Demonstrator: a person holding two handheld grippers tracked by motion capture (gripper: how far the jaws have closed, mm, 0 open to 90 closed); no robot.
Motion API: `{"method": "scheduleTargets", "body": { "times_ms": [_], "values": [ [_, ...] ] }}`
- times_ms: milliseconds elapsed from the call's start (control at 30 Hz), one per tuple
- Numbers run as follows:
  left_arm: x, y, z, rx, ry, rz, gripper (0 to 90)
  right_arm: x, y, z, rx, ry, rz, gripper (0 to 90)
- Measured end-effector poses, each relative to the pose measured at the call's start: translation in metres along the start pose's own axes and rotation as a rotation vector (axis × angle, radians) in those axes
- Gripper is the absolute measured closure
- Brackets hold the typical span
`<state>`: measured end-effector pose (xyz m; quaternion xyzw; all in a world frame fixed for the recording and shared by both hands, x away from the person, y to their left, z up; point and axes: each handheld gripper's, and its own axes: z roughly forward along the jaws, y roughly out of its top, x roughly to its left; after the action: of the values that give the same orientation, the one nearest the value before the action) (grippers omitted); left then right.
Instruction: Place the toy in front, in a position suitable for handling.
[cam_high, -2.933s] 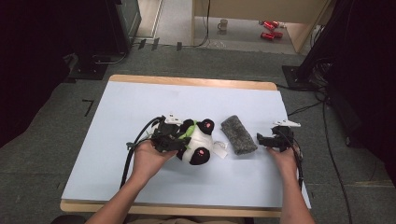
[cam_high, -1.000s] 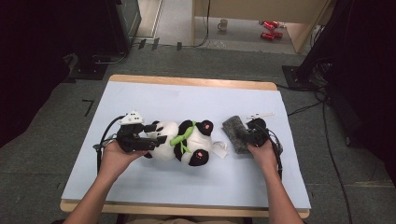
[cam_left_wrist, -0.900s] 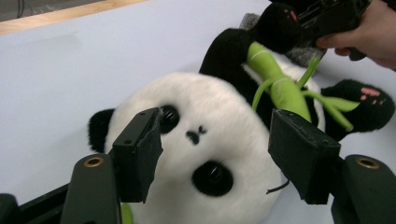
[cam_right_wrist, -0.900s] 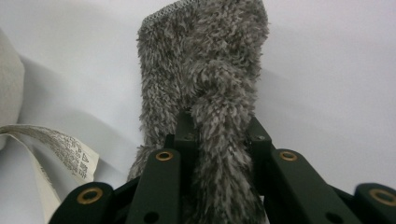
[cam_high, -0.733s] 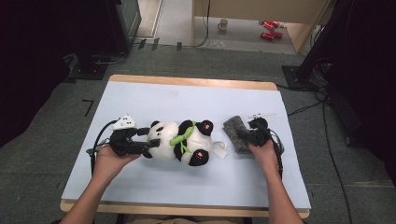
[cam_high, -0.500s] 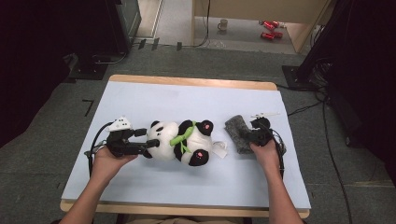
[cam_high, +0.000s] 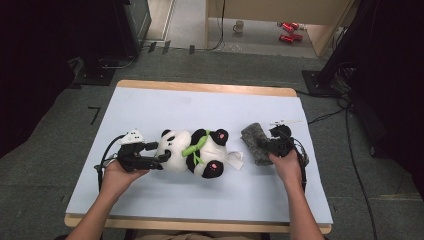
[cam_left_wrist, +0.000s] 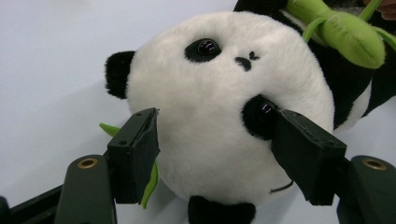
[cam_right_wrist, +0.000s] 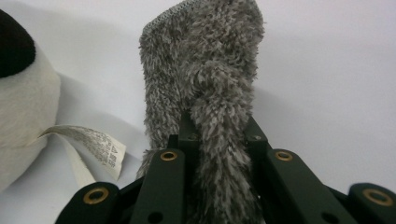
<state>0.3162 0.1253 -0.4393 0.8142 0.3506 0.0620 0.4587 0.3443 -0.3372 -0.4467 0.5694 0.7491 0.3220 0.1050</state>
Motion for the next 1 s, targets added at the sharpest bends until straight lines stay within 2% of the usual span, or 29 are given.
{"method": "scheduleTargets", "body": {
  "times_ms": [200,300,467,633,800,1000],
  "values": [
    [-0.006,-0.002,0.003,0.012,-0.003,0.048,30.2,0.002,-0.001,-0.004,-0.004,-0.001,-0.008,76.8],
    [-0.002,-0.006,0.006,-0.018,-0.021,0.036,28.0,0.002,-0.001,-0.004,0.0,-0.002,-0.006,76.8],
    [0.005,-0.009,0.009,-0.012,-0.056,0.001,23.8,0.005,0.002,-0.005,0.005,0.006,0.008,76.9],
    [0.001,-0.007,0.009,-0.009,-0.042,0.024,23.6,0.01,0.005,-0.007,0.002,0.009,-0.004,76.8],
    [0.004,-0.007,0.009,-0.017,-0.061,0.031,23.2,0.012,0.006,-0.006,0.011,0.01,-0.011,76.8],
    [0.008,-0.01,0.011,-0.021,-0.079,0.058,20.6,0.012,0.016,-0.01,0.003,0.029,0.001,77.0]
  ]
}}
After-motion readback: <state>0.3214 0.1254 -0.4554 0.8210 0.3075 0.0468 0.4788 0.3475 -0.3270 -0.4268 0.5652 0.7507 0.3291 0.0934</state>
